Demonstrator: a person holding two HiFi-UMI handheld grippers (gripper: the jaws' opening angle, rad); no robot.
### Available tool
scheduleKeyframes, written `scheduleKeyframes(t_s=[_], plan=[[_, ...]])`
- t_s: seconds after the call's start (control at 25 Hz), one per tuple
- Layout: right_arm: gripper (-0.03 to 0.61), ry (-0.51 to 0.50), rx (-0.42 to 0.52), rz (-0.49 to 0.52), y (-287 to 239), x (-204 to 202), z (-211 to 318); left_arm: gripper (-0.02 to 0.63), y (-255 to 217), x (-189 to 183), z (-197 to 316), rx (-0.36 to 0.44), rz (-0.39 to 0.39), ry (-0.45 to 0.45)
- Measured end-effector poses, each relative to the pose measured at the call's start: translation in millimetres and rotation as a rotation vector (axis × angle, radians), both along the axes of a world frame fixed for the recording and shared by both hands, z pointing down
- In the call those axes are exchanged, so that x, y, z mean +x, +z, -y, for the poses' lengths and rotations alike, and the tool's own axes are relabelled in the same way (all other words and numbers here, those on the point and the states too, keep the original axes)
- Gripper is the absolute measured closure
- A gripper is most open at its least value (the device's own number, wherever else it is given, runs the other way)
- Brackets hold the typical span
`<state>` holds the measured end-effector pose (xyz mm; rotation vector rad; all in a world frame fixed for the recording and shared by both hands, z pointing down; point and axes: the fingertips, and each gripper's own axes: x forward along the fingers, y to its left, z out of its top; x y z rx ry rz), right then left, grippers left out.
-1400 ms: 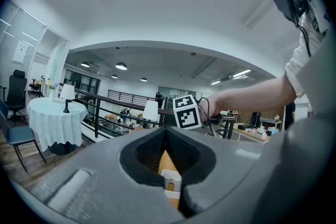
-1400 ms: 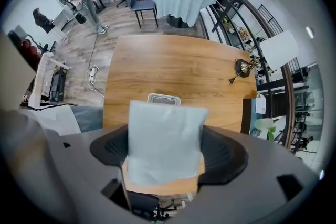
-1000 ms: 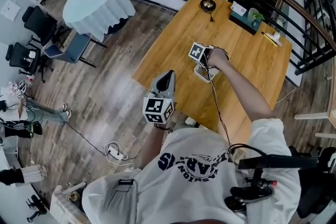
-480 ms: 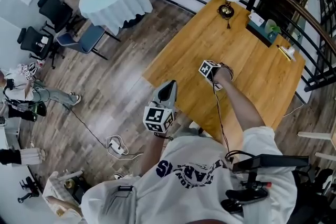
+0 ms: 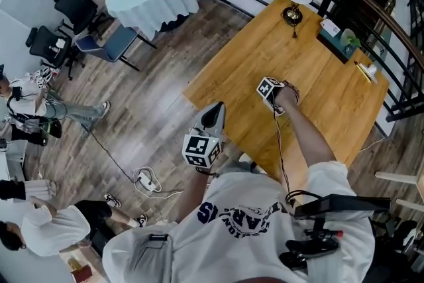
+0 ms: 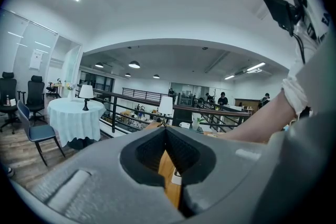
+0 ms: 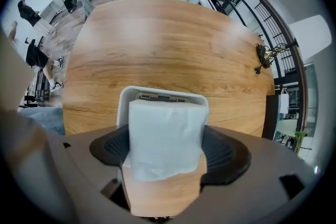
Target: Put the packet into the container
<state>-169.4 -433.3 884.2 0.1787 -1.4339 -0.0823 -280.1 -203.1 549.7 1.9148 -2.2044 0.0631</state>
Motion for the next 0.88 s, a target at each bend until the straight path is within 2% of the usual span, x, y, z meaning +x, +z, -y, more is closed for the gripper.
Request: scheduleKeyframes(t_s=[0.12, 0.32, 0.64, 0.76, 0.88], plan=[[0.171, -0.031, 0.041, 0.026, -4, -4, 8, 0.611, -1, 3, 4, 0.002, 0.002, 0.012], [0.137, -0.073, -0.009, 0.036, -12, -5, 0, 0.611, -2, 5, 7, 0.007, 0.001, 0.026], [0.126, -0.083, 0.039, 0.096, -29, -11, 8, 0.611, -5, 10, 11, 0.017, 0.002, 0.05], [0.126, -0.095, 0.088, 0.154, -47, -21, 14, 0.611, -6, 10, 13, 0.022, 0.003, 0.062], [0.126, -0.05, 0.141, 0.263, -76, -31, 28, 0.611, -8, 14, 22, 0.03, 0.008, 0.089]])
